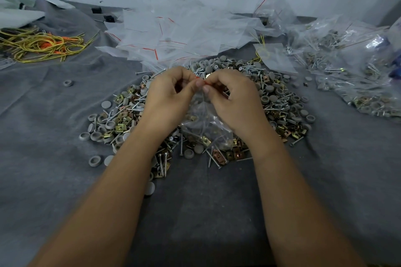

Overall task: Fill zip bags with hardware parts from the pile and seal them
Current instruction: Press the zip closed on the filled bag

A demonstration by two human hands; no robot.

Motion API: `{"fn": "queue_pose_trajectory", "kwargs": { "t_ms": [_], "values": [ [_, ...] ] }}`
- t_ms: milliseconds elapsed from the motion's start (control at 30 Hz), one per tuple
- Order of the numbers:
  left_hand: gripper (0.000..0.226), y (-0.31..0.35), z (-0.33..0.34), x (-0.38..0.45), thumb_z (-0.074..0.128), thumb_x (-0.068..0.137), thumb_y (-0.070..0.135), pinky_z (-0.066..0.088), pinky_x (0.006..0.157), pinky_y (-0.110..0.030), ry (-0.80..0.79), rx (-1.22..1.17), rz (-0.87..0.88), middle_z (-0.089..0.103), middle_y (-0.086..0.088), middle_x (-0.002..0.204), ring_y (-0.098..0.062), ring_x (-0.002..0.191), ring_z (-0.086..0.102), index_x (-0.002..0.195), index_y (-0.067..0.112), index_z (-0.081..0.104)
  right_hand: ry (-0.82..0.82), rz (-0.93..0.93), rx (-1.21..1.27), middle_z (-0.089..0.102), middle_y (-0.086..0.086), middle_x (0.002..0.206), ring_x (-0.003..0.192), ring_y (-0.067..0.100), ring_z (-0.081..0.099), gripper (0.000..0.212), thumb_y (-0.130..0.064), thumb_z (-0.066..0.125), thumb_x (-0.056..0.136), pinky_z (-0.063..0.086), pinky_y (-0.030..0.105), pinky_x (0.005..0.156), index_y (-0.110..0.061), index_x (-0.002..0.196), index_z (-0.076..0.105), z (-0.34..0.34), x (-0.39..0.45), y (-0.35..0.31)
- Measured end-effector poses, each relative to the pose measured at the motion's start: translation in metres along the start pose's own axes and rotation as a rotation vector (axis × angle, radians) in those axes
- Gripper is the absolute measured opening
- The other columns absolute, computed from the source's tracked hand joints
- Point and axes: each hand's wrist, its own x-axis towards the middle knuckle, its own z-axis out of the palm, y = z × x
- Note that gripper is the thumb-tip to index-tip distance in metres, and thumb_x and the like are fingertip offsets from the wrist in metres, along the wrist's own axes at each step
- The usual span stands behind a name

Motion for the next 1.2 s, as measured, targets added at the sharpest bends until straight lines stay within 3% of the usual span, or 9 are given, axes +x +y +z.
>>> {"fn": "queue_pose_trajectory", "kwargs": {
  "t_ms": [133, 367, 700, 800, 933, 1033, 1100, 1167, 1200],
  "values": [
    [0.020, -0.001, -0.004, 0.001, 0.068, 0.091, 0.019, 0.033, 0.048, -0.012, 0.050, 0.021, 0.019, 0.052, 0.010, 0.059, 0.002, 0.049, 0.041, 0.075, 0.028, 0.061, -0.027, -0.006, -0.016, 0.060, -0.008, 0.078, 0.077, 0.010, 0.055, 0.004, -0.016, 0.067, 0.088, 0.045, 0.025, 0.068, -0.014, 0.085, 0.068, -0.003, 0.002, 0.003],
    [0.014, -0.004, -0.013, 0.005, 0.066, 0.093, 0.021, 0.038, 0.055, -0.024, 0.118, -0.028, 0.009, 0.058, -0.016, 0.075, -0.016, 0.064, 0.046, 0.080, 0.022, 0.062, -0.013, 0.076, 0.004, 0.058, -0.019, 0.077, 0.075, -0.002, 0.056, 0.008, -0.017, 0.069, 0.087, 0.040, 0.008, 0.065, -0.025, 0.085, 0.068, -0.010, 0.002, 0.009],
    [0.015, -0.009, -0.019, 0.005, 0.065, 0.094, 0.022, 0.042, 0.062, -0.023, 0.238, -0.120, 0.009, 0.057, -0.012, 0.078, -0.018, 0.071, 0.048, 0.079, 0.022, 0.062, 0.190, 0.183, 0.099, 0.059, -0.019, 0.064, 0.063, -0.008, 0.055, 0.010, -0.019, 0.075, 0.083, 0.042, 0.007, 0.058, -0.026, 0.077, 0.069, -0.019, 0.001, 0.008],
    [0.013, -0.008, -0.017, 0.003, 0.068, 0.089, 0.031, 0.050, 0.068, -0.026, 0.109, -0.293, -0.039, 0.065, -0.005, 0.082, -0.018, 0.073, 0.058, 0.092, 0.018, 0.066, 0.282, 0.221, 0.175, 0.062, -0.014, 0.062, 0.056, -0.003, 0.056, 0.015, -0.020, 0.075, 0.083, 0.045, 0.012, 0.052, -0.028, 0.074, 0.067, -0.022, 0.002, 0.007],
    [0.067, -0.011, -0.019, 0.004, 0.073, 0.077, 0.051, 0.055, 0.087, -0.036, -0.340, -0.330, -0.179, 0.072, -0.002, 0.111, -0.021, 0.098, 0.070, 0.129, 0.011, 0.058, 0.556, 0.337, 0.593, 0.063, -0.011, 0.057, 0.054, 0.004, 0.054, 0.014, -0.011, 0.073, 0.085, 0.048, 0.021, 0.052, -0.021, 0.075, 0.070, -0.035, 0.005, 0.008],
    [0.036, -0.009, -0.016, 0.000, 0.073, 0.082, 0.035, 0.056, 0.080, -0.026, -0.535, -0.168, -0.148, 0.074, -0.002, 0.109, -0.018, 0.094, 0.071, 0.112, 0.017, 0.069, 0.672, 0.432, 0.842, 0.067, -0.009, 0.064, 0.065, 0.005, 0.060, 0.011, -0.005, 0.072, 0.084, 0.051, 0.020, 0.066, -0.013, 0.077, 0.069, -0.037, 0.009, 0.009],
    [0.016, -0.008, -0.013, -0.001, 0.066, 0.089, 0.019, 0.056, 0.068, -0.021, -0.435, -0.148, -0.118, 0.076, -0.004, 0.098, -0.011, 0.077, 0.070, 0.103, 0.013, 0.072, 0.657, 0.440, 0.950, 0.068, -0.008, 0.067, 0.066, 0.004, 0.062, 0.010, -0.004, 0.070, 0.085, 0.052, 0.018, 0.067, -0.012, 0.080, 0.068, -0.035, 0.009, 0.009],
    [0.013, -0.008, -0.011, -0.001, 0.057, 0.096, 0.015, 0.051, 0.055, -0.018, -0.286, -0.187, -0.116, 0.076, -0.004, 0.087, -0.008, 0.065, 0.066, 0.096, 0.011, 0.070, 0.560, 0.471, 1.076, 0.069, -0.001, 0.075, 0.069, 0.009, 0.063, 0.003, -0.013, 0.070, 0.086, 0.053, 0.023, 0.067, -0.012, 0.087, 0.067, -0.033, 0.009, 0.008],
    [0.014, -0.009, -0.012, 0.000, 0.056, 0.098, 0.016, 0.049, 0.052, -0.021, -0.203, -0.229, -0.134, 0.075, -0.005, 0.084, -0.009, 0.062, 0.064, 0.094, 0.013, 0.069, 0.487, 0.498, 1.091, 0.069, 0.004, 0.080, 0.072, 0.013, 0.063, 0.012, -0.022, 0.070, 0.084, 0.054, 0.026, 0.068, -0.012, 0.091, 0.067, -0.032, 0.008, 0.008]
  ]
}}
